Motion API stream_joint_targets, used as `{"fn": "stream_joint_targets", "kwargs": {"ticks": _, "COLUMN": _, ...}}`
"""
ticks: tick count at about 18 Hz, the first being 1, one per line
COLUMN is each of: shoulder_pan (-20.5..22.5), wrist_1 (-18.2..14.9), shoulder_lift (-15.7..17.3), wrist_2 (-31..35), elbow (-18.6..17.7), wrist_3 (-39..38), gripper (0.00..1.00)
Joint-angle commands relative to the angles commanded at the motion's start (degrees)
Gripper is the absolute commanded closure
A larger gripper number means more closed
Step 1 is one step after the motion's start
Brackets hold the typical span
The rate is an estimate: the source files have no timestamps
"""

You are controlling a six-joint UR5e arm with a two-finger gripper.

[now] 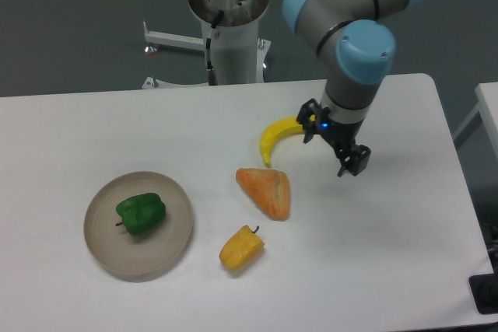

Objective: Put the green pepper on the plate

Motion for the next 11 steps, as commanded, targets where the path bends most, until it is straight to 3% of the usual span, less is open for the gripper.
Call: {"fn": "stream_joint_targets", "kwargs": {"ticks": 11, "shoulder_pan": -0.4, "wrist_1": 0.5, "shoulder_lift": -1.0, "wrist_2": 1.3, "elbow": -0.2, "wrist_3": 0.1, "gripper": 0.0}}
